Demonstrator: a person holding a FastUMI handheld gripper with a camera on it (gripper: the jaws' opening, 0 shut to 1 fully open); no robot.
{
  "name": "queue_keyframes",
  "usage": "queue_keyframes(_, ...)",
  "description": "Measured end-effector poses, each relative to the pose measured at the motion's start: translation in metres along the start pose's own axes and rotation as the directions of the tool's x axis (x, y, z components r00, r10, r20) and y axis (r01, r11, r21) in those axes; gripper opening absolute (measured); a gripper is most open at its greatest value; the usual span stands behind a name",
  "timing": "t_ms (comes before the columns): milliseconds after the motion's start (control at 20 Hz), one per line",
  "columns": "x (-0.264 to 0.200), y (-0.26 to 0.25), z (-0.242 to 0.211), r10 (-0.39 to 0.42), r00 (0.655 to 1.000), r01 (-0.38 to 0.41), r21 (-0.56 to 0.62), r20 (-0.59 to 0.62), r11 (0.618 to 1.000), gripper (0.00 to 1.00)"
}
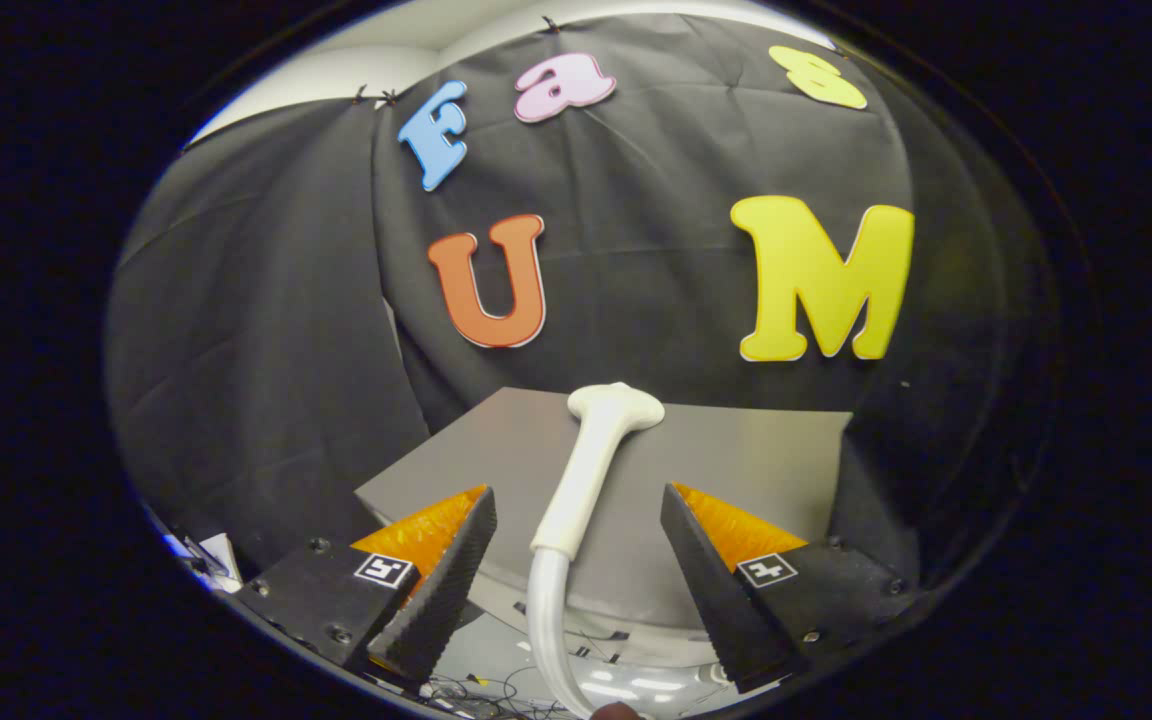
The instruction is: Iron the clothes twice with a garment steamer, once on the left side and once on the right side.
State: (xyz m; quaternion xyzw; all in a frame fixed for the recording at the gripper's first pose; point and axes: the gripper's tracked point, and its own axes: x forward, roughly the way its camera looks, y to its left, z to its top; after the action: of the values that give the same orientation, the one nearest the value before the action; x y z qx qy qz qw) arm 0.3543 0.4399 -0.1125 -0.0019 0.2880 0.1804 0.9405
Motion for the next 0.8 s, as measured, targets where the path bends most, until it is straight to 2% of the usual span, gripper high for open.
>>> queue_keyframes(200, 0.067, 0.001, -0.013, -0.023, 0.986, 0.034, 0.059, -0.165, 0.998, 0.97)
queue_keyframes(400, 0.094, -0.004, -0.024, -0.074, 0.968, 0.094, 0.071, -0.241, 0.993, 0.92)
queue_keyframes(600, 0.099, -0.006, -0.02, -0.139, 0.962, 0.15, 0.027, -0.237, 0.988, 0.74)
queue_keyframes(800, 0.099, 0.0, -0.022, -0.135, 0.961, 0.151, 0.052, -0.242, 0.987, 0.44)
